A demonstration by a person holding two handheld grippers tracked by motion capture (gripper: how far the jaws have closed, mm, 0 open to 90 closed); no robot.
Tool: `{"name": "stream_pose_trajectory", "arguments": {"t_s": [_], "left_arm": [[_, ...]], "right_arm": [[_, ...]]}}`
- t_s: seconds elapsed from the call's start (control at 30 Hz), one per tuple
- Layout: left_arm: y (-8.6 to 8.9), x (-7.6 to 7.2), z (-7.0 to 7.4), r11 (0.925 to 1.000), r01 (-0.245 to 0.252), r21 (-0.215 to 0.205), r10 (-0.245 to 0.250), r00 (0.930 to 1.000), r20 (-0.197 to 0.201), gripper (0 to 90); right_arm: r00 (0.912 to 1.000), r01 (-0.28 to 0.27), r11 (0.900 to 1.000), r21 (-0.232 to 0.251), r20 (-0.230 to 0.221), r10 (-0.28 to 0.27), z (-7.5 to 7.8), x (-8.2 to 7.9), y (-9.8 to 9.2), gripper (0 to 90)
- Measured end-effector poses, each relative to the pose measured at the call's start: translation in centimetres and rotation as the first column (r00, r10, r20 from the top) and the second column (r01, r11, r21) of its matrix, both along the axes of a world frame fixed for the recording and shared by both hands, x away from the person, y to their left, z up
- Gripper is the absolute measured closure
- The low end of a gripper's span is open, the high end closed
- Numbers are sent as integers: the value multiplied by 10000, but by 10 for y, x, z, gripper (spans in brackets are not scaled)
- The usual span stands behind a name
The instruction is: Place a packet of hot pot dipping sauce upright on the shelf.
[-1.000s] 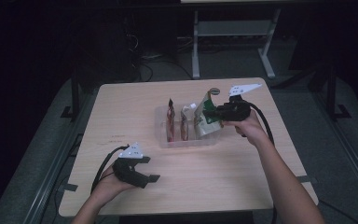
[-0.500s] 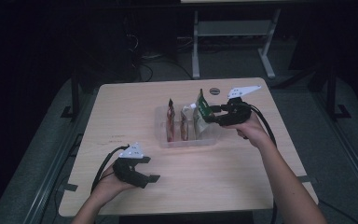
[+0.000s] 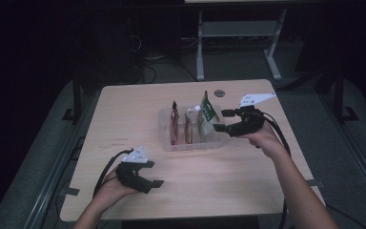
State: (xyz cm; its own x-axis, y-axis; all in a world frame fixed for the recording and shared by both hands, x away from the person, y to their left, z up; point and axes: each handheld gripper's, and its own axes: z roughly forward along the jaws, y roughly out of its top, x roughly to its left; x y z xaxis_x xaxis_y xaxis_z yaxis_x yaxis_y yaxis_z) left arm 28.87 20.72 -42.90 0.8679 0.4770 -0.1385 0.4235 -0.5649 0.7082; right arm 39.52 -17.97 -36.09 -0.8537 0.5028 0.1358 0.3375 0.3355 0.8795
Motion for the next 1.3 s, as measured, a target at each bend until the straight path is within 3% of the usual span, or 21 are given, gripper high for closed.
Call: {"name": "stream_pose_trajectory", "arguments": {"t_s": [0.07,0.2,0.3,0.37,0.73,1.3], "left_arm": [[0,0,0,10000,23,20,-23,10000,12,184],[1,0,1,9998,114,131,-116,9998,146,186],[4,1,3,9999,103,-15,-103,9999,94,186],[8,1,5,9999,100,-75,-99,9999,137,185],[26,-8,5,9991,-412,-26,412,9990,180,168],[42,-20,-4,9951,-957,253,949,9950,322,168]], "right_arm": [[10000,9,9997,-243,-81,-11,-2,-4,-1,234],[10000,-25,9997,-230,-96,23,-7,-13,-3,234],[9999,69,9988,-485,-154,-77,-10,-20,-4,230],[9998,121,9993,-364,-120,-125,-12,-27,-7,230],[9996,146,9984,-538,-227,-158,-27,-54,-20,215],[9908,1221,9875,-995,-457,-1271,-59,-95,-51,197]]}}
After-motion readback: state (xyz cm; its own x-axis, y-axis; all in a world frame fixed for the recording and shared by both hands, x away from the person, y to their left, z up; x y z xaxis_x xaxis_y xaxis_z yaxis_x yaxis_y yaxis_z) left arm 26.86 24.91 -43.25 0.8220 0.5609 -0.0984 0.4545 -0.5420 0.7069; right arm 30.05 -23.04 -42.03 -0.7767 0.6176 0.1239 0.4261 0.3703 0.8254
